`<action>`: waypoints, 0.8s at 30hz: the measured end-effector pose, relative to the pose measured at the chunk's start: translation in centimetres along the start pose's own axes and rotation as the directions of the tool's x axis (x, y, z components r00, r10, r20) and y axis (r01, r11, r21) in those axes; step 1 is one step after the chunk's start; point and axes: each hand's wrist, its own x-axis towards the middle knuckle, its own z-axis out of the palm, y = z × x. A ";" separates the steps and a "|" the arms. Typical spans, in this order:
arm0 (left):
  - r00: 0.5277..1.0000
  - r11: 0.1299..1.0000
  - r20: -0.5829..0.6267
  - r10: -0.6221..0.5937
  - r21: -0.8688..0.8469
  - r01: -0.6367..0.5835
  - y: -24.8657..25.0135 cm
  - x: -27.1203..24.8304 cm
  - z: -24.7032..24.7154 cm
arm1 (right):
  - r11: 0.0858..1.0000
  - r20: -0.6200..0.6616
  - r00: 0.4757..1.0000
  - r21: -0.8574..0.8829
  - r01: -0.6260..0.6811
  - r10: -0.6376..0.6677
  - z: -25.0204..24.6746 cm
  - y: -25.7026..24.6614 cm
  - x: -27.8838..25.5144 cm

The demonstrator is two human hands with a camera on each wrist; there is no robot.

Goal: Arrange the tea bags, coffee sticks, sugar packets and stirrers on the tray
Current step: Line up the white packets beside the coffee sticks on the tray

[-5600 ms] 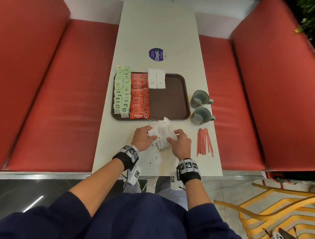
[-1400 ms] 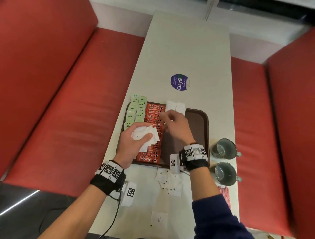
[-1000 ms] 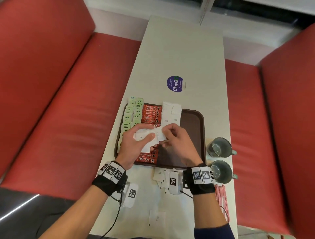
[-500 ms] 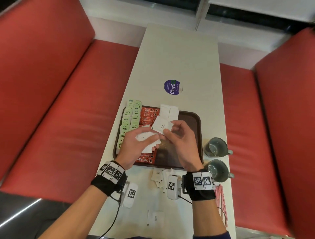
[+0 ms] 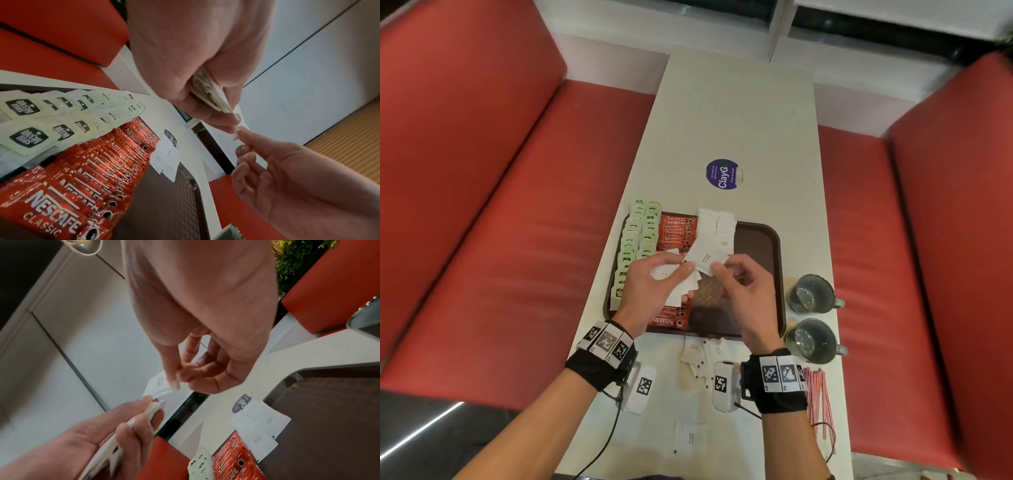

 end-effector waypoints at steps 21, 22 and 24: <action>0.994 0.989 0.055 0.098 0.103 -0.104 -1.1 0.1 0.0 | 0.995 -0.041 0.999 -0.102 -0.008 0.004 -2.6 2.1 4.8; 0.995 0.992 0.049 0.083 0.091 -0.087 -1.3 0.1 0.1 | 0.989 -0.088 0.996 -0.147 -0.020 0.007 -3.0 3.0 6.1; 0.996 0.996 0.046 0.070 0.053 -0.072 -1.6 0.1 0.0 | 0.976 -0.157 0.987 -0.207 -0.071 0.038 -3.7 4.7 8.7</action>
